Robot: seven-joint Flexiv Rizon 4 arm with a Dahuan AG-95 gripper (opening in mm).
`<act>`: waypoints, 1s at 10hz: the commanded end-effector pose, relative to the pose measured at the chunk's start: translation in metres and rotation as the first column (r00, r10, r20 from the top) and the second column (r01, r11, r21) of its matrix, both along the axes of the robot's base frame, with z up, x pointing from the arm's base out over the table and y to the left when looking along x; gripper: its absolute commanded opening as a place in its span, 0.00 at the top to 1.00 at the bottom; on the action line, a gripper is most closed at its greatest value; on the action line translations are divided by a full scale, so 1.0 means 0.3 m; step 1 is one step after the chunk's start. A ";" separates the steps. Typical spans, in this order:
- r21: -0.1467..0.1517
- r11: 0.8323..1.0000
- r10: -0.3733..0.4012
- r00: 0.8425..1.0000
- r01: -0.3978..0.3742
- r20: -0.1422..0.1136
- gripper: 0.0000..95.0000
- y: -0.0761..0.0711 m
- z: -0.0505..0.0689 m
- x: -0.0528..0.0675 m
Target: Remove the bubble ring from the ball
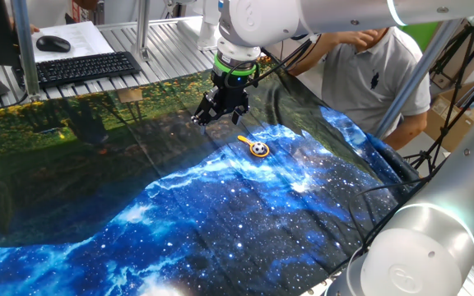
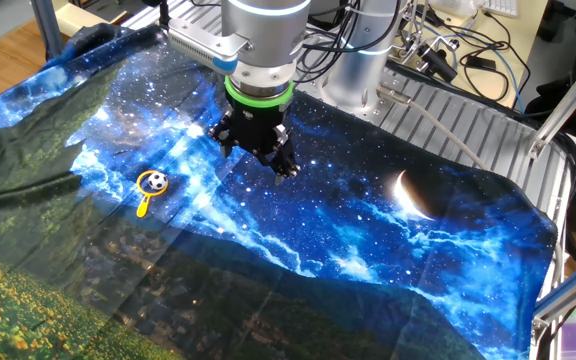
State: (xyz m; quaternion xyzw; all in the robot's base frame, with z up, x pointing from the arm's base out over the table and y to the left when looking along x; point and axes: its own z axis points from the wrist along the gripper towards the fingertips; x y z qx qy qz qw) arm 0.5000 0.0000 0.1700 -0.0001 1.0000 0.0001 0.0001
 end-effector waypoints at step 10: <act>0.011 1.000 0.010 0.999 -0.010 -0.045 1.00 0.009 -0.030 -0.062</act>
